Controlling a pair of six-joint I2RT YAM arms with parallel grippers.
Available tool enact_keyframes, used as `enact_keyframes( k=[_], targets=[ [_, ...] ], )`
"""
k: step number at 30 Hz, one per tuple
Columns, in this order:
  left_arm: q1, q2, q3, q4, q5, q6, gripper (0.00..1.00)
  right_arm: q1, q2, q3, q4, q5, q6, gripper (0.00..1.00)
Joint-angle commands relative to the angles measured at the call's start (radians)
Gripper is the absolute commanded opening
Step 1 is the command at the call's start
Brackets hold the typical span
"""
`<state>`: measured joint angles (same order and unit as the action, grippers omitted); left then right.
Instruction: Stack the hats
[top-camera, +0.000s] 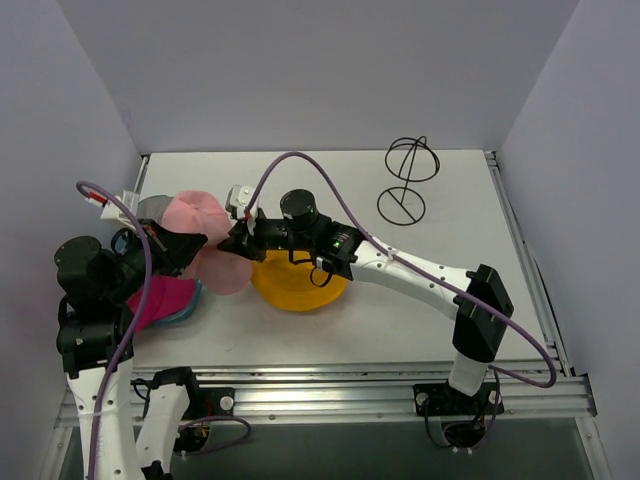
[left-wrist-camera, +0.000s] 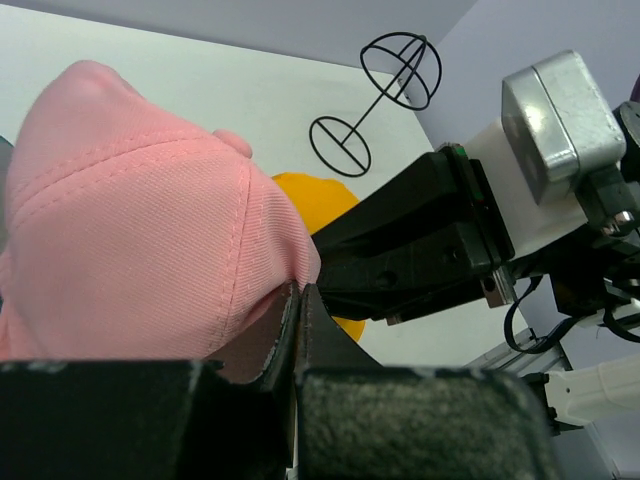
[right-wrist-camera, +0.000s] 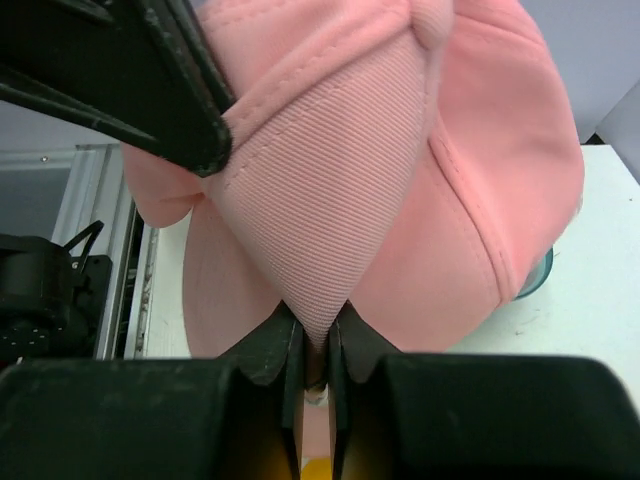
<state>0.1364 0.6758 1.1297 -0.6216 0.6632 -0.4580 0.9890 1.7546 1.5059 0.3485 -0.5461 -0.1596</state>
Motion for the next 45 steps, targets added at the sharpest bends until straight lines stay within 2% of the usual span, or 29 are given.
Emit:
enact_keyframes(
  k=[1,5,7,8,10,11,14,15,18,19,21,22,24,26,28,29,31,32,35,36,41,45],
  targets=[
    [-0.006,0.008,0.024,0.013,-0.028,0.034,0.02,-0.003,-0.086,-0.03,0.119,0.082,0.005,0.0],
    [-0.006,0.047,0.047,0.022,-0.079,0.048,0.02,-0.007,-0.077,-0.001,0.107,0.121,-0.009,0.0],
    [-0.006,0.082,0.07,0.017,-0.137,0.045,0.04,-0.007,-0.061,0.067,0.067,0.141,-0.02,0.0],
    [-0.006,0.093,0.096,0.019,-0.151,0.044,0.16,-0.007,-0.043,0.094,0.054,0.168,-0.023,0.0],
    [-0.006,0.119,0.117,0.034,-0.192,0.029,0.25,-0.007,-0.027,0.16,0.034,0.214,-0.035,0.0],
    [-0.006,0.126,0.148,0.034,-0.21,0.024,0.36,-0.009,-0.017,0.175,0.037,0.272,-0.04,0.0],
    [-0.006,0.162,0.209,0.011,-0.282,0.03,0.53,-0.019,0.005,0.246,0.037,0.374,-0.064,0.0],
    [-0.006,0.174,0.269,-0.01,-0.298,0.038,0.62,-0.024,0.009,0.264,0.026,0.446,-0.073,0.0],
    [-0.006,0.229,0.352,-0.11,-0.35,0.067,0.76,-0.082,0.023,0.347,-0.034,0.518,-0.087,0.0],
    [-0.006,0.241,0.379,-0.142,-0.352,0.082,0.85,-0.105,0.023,0.367,-0.063,0.537,-0.063,0.0],
    [-0.017,0.243,0.378,-0.145,-0.312,0.1,0.89,-0.182,0.003,0.393,-0.15,0.543,-0.041,0.0],
    [-0.046,0.245,0.351,-0.141,-0.3,0.105,0.95,-0.199,-0.009,0.392,-0.178,0.619,-0.041,0.0],
    [-0.063,0.249,0.302,-0.104,-0.278,0.09,1.0,-0.24,-0.032,0.41,-0.28,0.69,-0.058,0.0],
    [-0.096,0.245,0.201,-0.058,-0.26,0.042,0.94,-0.257,-0.03,0.435,-0.345,0.815,-0.076,0.0],
    [-0.142,0.231,0.138,-0.003,-0.312,-0.008,0.94,-0.282,-0.024,0.457,-0.422,0.906,-0.089,0.0],
    [-0.221,0.229,0.069,0.029,-0.32,-0.027,0.94,-0.292,-0.018,0.459,-0.425,0.989,-0.092,0.0],
    [-0.289,0.254,0.05,0.046,-0.391,-0.053,0.94,-0.35,-0.004,0.474,-0.448,1.047,-0.074,0.0],
    [-0.378,0.264,0.057,0.048,-0.427,-0.053,0.94,-0.375,0.02,0.494,-0.468,1.061,-0.054,0.0],
    [-0.503,0.277,0.065,0.042,-0.59,-0.073,0.94,-0.464,0.057,0.553,-0.548,1.092,0.0,0.0],
    [-0.57,0.259,0.035,0.086,-0.618,-0.086,0.94,-0.48,0.059,0.553,-0.554,1.136,0.005,0.0],
    [-0.698,0.217,-0.091,0.192,-0.747,-0.143,0.94,-0.596,0.052,0.565,-0.652,1.117,0.071,0.0],
    [-0.764,0.2,-0.212,0.275,-0.832,-0.159,0.94,-0.638,0.049,0.531,-0.658,1.1,0.08,0.0]
  ],
)
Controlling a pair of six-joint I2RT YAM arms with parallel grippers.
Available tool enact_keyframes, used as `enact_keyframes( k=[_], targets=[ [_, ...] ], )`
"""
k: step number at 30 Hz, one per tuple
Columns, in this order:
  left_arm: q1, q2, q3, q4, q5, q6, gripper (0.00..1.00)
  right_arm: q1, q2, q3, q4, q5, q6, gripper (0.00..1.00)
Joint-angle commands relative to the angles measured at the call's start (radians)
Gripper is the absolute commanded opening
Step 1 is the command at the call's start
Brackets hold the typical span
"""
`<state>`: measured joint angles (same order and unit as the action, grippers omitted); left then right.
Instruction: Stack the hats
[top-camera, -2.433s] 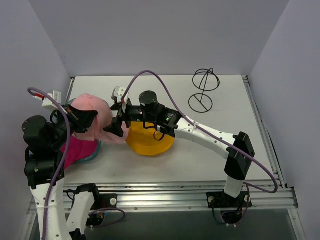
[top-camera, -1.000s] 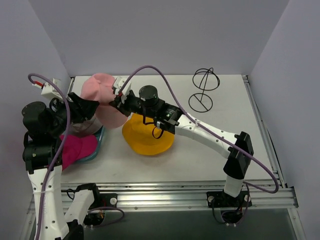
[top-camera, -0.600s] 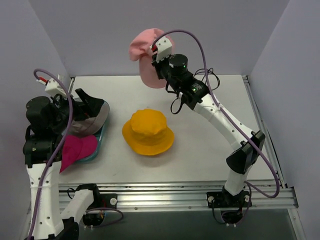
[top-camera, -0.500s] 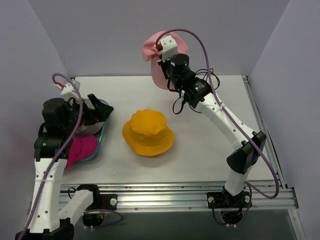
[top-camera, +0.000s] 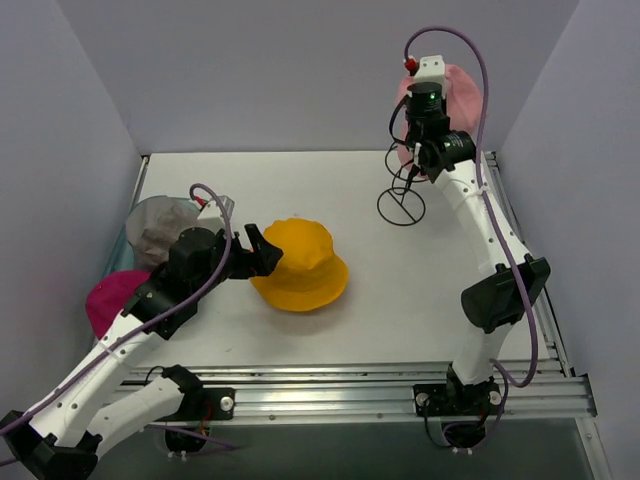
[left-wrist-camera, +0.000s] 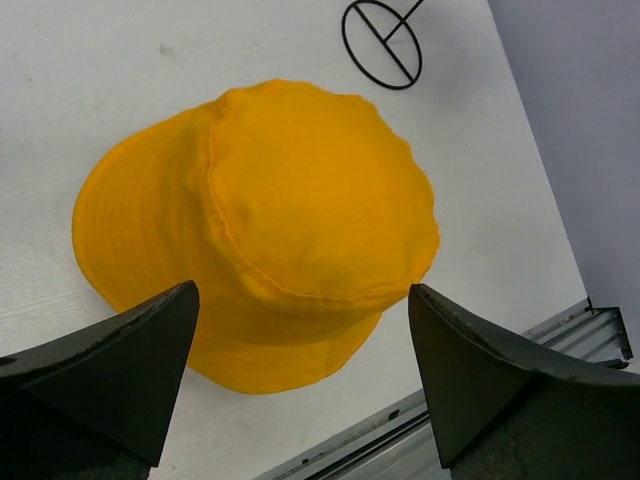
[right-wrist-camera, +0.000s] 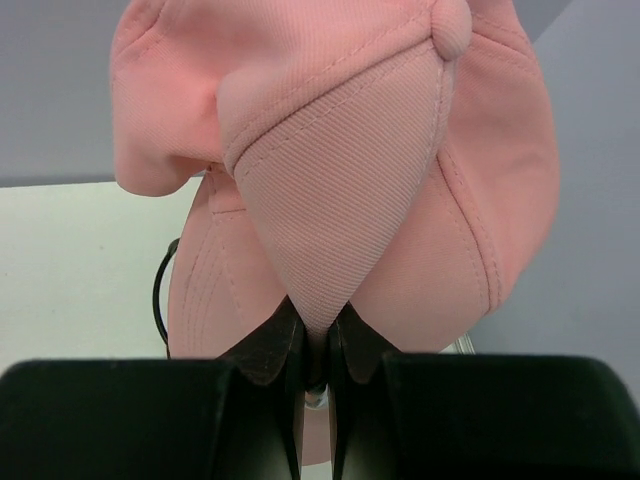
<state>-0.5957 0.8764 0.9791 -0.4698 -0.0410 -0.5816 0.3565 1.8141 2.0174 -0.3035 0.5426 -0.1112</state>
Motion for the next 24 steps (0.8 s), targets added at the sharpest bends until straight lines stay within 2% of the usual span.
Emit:
enact_keyframes(
  k=[1,10,17,19,24],
  targets=[
    [-0.035,0.001,-0.103,0.138,-0.134,-0.037,0.94,-0.019,-0.013,0.008,0.003,-0.08,0.034,0.0],
    [-0.079,0.015,-0.18,0.22,-0.172,0.011,0.94,-0.088,0.063,-0.028,0.041,-0.185,0.041,0.0],
    [-0.127,-0.011,-0.145,0.157,-0.23,0.088,0.94,-0.094,0.122,-0.019,0.011,-0.273,0.016,0.0],
    [-0.145,-0.054,-0.16,0.141,-0.302,0.098,0.94,-0.094,0.131,-0.016,0.003,-0.28,0.015,0.02],
    [-0.15,-0.167,-0.235,0.2,-0.344,0.114,0.94,-0.093,0.166,-0.008,-0.011,-0.285,0.013,0.12]
  ],
)
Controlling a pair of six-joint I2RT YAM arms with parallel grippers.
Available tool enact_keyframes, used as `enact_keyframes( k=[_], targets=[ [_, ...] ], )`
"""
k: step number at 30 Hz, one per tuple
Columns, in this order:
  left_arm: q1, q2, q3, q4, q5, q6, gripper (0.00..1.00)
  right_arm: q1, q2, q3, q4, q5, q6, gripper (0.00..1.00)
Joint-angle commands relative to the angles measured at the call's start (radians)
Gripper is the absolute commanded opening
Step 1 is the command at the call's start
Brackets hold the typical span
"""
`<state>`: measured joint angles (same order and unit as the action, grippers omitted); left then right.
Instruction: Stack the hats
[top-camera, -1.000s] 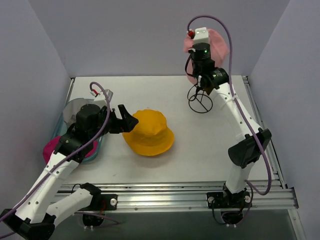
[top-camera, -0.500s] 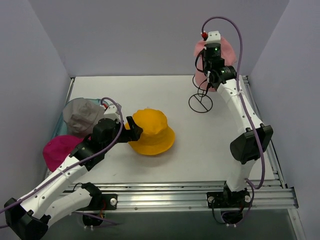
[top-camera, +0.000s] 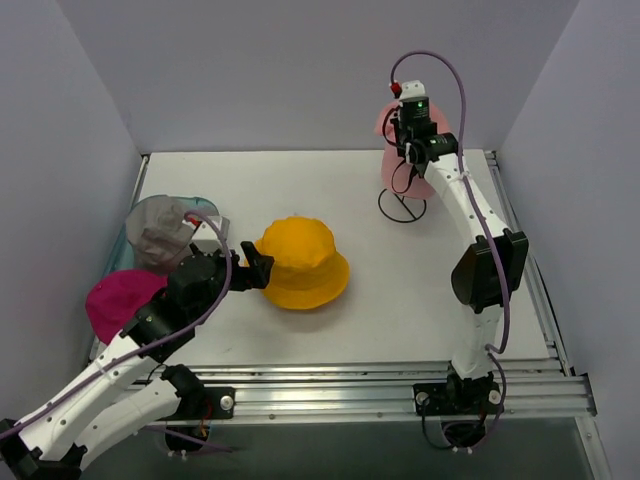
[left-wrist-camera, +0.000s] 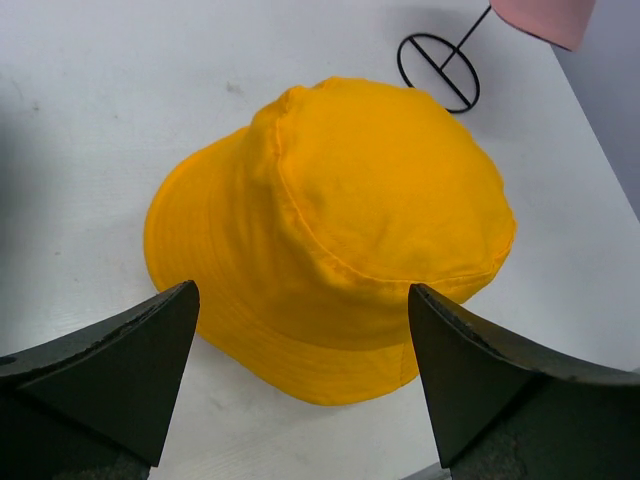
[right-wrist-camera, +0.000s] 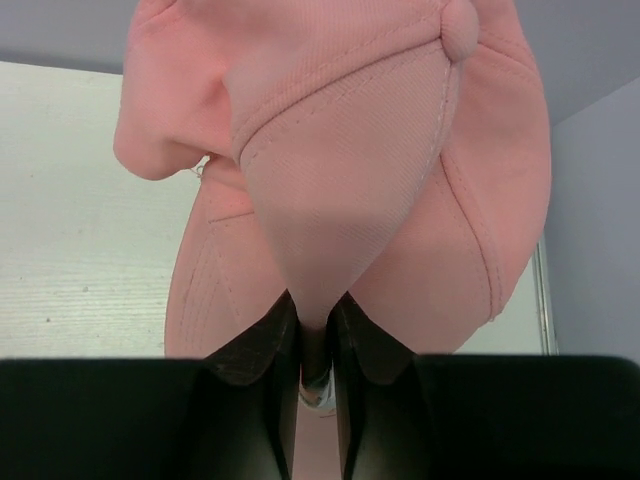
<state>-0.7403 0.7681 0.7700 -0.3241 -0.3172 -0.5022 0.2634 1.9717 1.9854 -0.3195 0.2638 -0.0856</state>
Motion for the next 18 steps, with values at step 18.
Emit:
enact_keyframes(
  k=[18],
  targets=[
    [-0.024,-0.122,-0.067,0.002,-0.22,0.045,0.94,0.002,-0.053,-0.068,0.03,0.058,0.033,0.38]
  ],
)
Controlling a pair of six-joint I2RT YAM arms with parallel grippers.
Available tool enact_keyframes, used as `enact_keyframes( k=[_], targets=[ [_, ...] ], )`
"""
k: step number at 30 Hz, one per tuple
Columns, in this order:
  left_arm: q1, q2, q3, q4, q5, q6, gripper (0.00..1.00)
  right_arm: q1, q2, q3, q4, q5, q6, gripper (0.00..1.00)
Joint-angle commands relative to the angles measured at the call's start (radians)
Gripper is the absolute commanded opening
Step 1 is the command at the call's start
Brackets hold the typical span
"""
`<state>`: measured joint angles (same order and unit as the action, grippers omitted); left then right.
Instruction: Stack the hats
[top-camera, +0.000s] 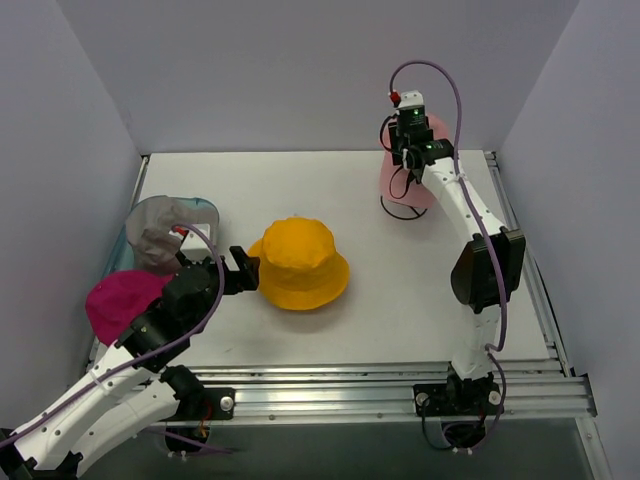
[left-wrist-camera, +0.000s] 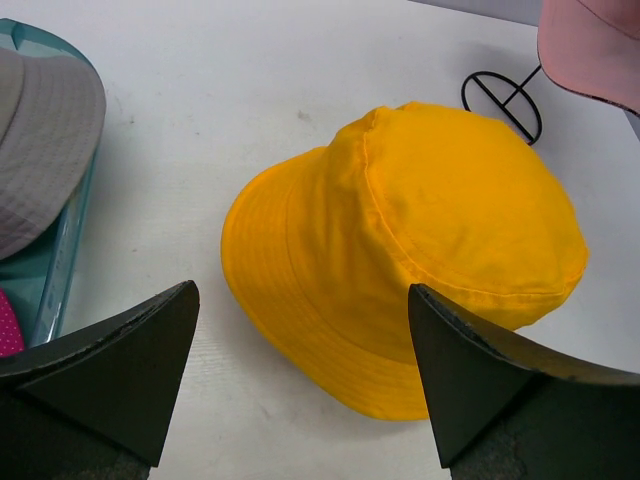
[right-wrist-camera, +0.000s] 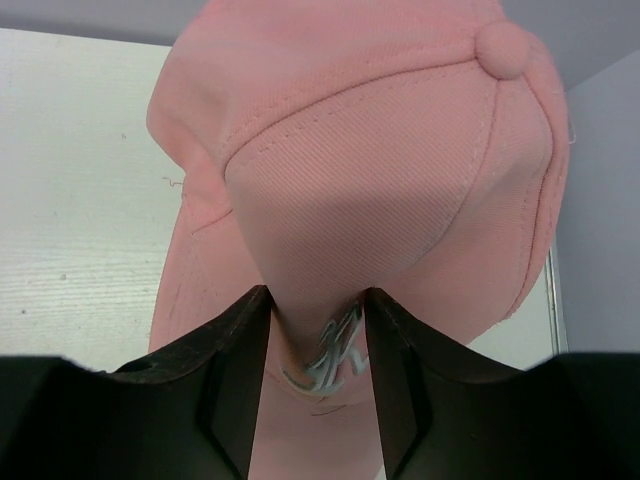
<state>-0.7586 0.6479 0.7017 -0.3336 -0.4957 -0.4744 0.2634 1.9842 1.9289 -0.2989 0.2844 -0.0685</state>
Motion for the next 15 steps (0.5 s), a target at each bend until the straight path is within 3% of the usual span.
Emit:
enact_keyframes(
  k=[1,8,15],
  targets=[
    [-0.005,-0.001,0.001,0.01,-0.041,0.016,0.94,0.002,-0.071,-0.013,0.009,0.038,0.018,0.39],
    [-0.005,0.024,0.01,0.01,-0.057,0.022,0.94,0.002,-0.134,-0.087,0.084,0.062,0.045,0.43],
    [-0.005,0.025,0.005,0.013,-0.069,0.025,0.94,-0.003,-0.137,-0.061,0.095,0.093,0.058,0.46]
  ],
)
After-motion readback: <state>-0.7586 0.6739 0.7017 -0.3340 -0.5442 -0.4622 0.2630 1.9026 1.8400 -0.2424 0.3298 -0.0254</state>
